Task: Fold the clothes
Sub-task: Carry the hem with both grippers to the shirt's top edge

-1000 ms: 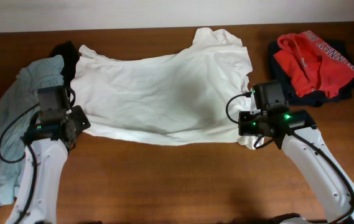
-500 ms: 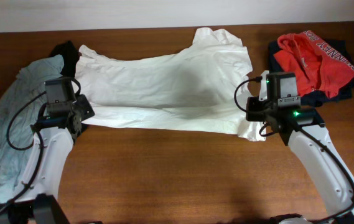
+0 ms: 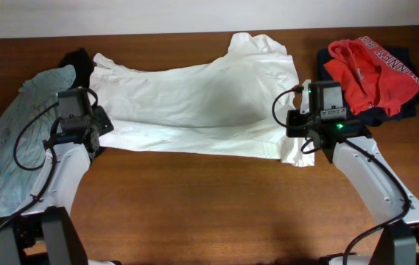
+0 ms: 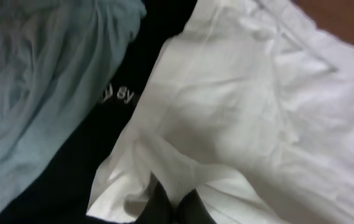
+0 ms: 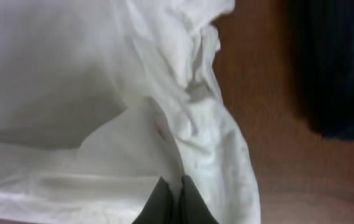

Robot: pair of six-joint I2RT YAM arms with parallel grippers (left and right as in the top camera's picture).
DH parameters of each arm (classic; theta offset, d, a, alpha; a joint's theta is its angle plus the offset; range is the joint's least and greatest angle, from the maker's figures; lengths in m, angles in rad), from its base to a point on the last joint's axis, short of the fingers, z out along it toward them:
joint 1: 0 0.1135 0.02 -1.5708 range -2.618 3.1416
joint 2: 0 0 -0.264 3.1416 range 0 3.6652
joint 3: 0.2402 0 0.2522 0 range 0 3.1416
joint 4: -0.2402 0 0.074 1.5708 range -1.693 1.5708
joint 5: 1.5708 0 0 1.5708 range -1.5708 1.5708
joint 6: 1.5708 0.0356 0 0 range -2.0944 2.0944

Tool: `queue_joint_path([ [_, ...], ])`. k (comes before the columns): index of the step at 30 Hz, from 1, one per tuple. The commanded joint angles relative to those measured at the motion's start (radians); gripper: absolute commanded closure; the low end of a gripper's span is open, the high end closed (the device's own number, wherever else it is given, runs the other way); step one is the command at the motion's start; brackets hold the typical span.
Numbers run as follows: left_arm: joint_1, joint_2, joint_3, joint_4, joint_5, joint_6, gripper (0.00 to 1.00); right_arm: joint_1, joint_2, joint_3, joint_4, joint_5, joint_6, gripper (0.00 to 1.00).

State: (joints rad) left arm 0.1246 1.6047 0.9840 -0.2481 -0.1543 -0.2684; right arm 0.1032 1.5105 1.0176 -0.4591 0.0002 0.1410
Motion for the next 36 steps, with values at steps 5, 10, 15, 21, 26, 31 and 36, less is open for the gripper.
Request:
queue_joint_path([
  [5, -0.002, 0.021, 0.016, 0.056, -0.029, 0.016, 0.99, -0.008, 0.022, 0.023, 0.065, 0.012, -0.014, 0.96],
  [10, -0.002, 0.04, 0.016, 0.092, -0.029, 0.016, 1.0, -0.008, 0.05, 0.023, 0.098, 0.012, -0.014, 0.96],
  [15, -0.002, 0.069, 0.016, 0.124, -0.029, 0.016, 0.99, -0.008, 0.084, 0.023, 0.117, 0.012, -0.013, 0.96],
  [21, -0.002, 0.092, 0.016, 0.141, -0.031, 0.016, 0.83, -0.019, 0.112, 0.023, 0.135, 0.013, -0.002, 0.86],
  [26, -0.002, 0.092, 0.03, 0.154, -0.052, 0.038, 0.01, -0.053, 0.111, 0.048, 0.125, 0.012, 0.002, 0.09],
  [31, -0.002, 0.092, 0.121, 0.044, -0.051, 0.063, 0.01, -0.063, 0.11, 0.145, 0.018, 0.011, -0.001, 0.08],
  [36, -0.005, 0.092, 0.303, -0.141, 0.008, 0.152, 0.01, -0.063, 0.11, 0.347, -0.183, -0.008, -0.038, 0.07],
])
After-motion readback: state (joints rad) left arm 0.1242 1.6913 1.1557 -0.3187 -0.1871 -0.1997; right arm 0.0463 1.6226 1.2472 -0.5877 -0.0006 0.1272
